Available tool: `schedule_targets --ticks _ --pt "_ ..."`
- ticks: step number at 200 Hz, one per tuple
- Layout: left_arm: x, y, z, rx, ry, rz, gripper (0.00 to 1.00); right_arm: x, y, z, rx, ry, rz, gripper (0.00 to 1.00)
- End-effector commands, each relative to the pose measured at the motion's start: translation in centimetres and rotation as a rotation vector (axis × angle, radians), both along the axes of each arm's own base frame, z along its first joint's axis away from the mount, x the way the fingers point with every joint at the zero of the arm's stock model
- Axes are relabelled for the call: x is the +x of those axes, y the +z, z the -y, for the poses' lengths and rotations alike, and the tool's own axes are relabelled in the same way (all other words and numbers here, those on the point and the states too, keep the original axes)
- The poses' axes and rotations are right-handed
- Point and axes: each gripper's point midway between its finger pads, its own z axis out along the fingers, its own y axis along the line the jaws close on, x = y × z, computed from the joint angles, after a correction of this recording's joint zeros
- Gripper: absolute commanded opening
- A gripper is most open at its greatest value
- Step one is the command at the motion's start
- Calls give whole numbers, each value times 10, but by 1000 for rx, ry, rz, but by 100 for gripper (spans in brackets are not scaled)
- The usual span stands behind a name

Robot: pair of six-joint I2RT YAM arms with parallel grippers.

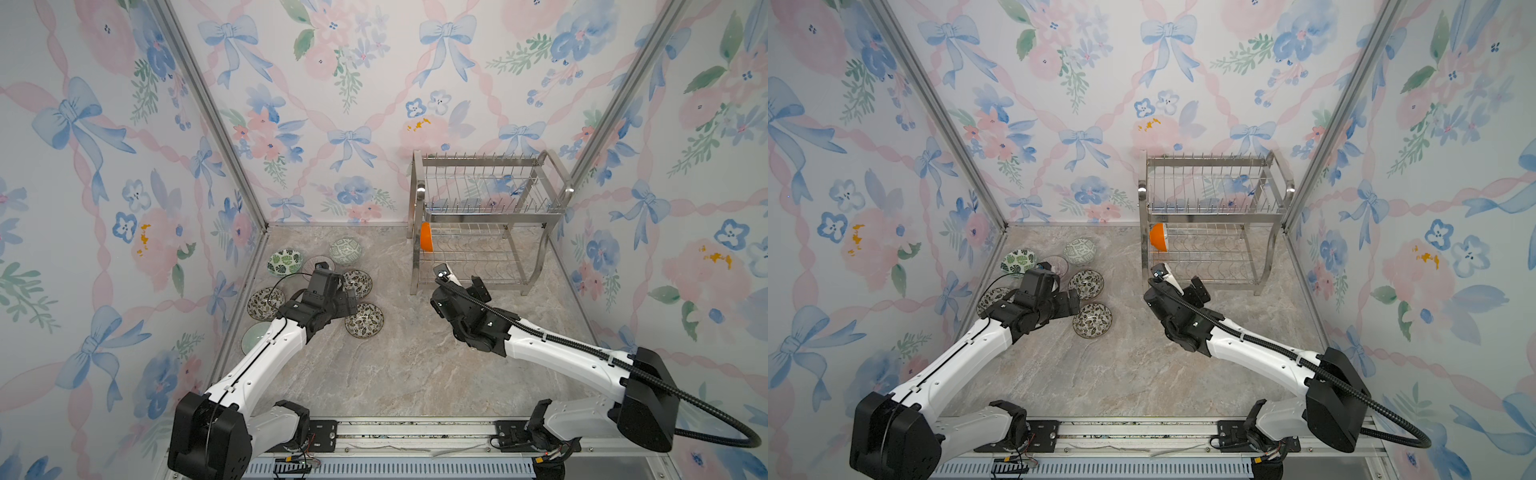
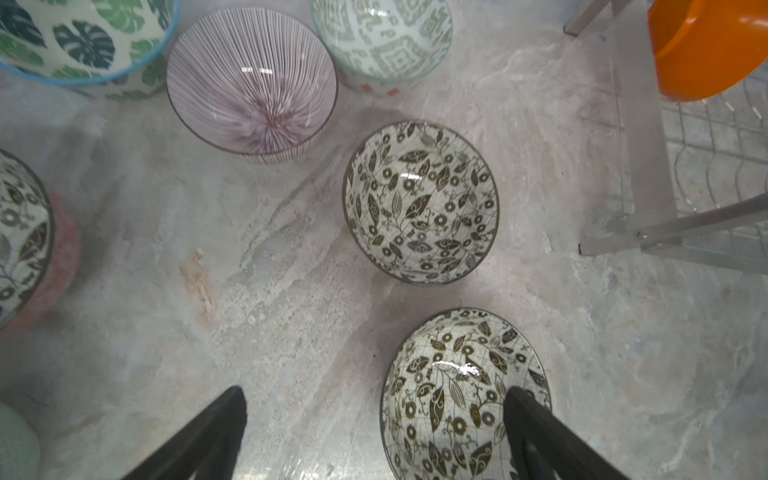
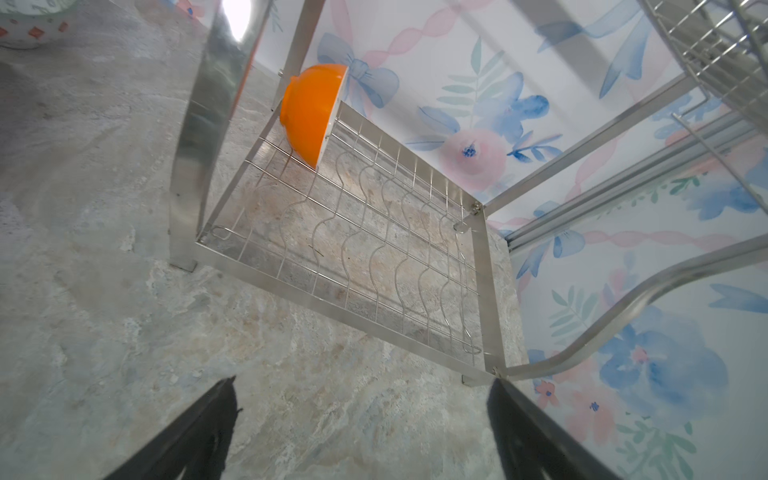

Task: Load the bowls into the dish rack
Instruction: 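Lower the left gripper onto the black-leaf bowl's rim and pinch it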

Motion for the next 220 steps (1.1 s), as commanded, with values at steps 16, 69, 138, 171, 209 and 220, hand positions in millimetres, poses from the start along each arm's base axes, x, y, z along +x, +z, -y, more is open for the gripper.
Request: schedule_targets --ticks 16,69,138,171,209,220 --pt "-22 -26 3 -86 34 -101 98 -21 12 -44 178 152 -64 97" --pt "-24 -50 4 -79 42 -172 96 -32 7 -73 343 247 -142 97" --pt "-12 -72 15 -75 -10 -229 60 -35 -8 -73 348 237 -178 97" --pt "-10 -83 14 -47 -17 -258 47 -35 -10 -68 351 229 -180 97" --pt "-9 -87 15 -38 -29 -268 26 -33 -14 -58 370 206 -196 96" --pt "-10 -87 16 -39 -33 -270 17 -32 -14 -55 378 200 -197 97"
